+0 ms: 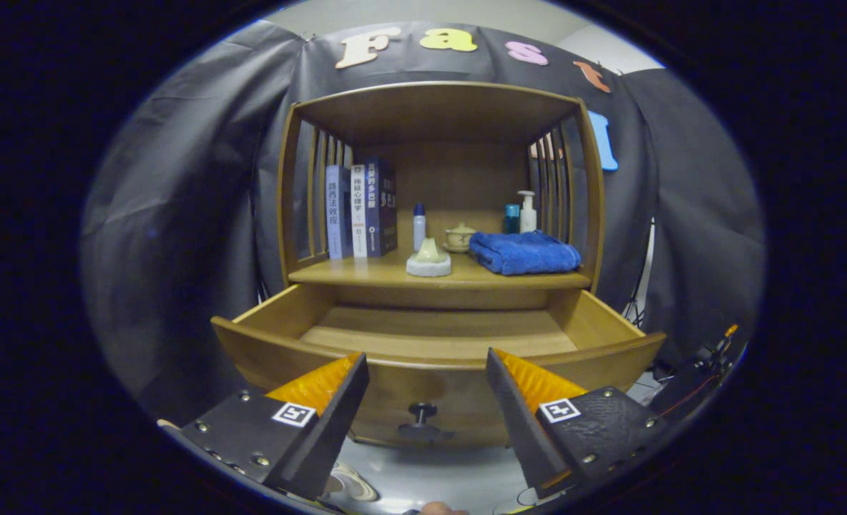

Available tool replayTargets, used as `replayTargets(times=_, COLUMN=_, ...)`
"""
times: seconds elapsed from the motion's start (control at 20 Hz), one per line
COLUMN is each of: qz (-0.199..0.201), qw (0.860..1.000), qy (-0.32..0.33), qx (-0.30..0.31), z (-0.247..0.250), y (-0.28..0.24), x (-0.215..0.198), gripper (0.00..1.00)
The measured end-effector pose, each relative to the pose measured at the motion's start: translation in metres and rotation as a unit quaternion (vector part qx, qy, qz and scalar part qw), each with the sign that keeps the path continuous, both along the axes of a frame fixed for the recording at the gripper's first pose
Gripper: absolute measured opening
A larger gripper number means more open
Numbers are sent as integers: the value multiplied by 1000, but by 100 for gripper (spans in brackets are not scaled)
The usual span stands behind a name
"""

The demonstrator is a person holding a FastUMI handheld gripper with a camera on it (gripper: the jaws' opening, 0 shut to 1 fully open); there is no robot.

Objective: Pull open the drawer, take out the items inside it, and place them on the countertop above the cabinet.

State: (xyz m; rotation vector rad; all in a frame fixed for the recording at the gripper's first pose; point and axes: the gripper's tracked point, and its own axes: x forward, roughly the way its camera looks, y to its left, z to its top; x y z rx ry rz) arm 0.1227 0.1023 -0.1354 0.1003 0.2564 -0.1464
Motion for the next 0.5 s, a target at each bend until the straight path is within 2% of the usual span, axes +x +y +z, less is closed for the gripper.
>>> replayTargets(times=0.3, qz=-1, qw=1000, qy=25, qx=-4, z=-27, y=10, x=10, gripper=98)
replayTargets(times=0.5, qz=-12, qw=999, qy=15, qx=-34, z=-28, y=9, x=11, gripper=98)
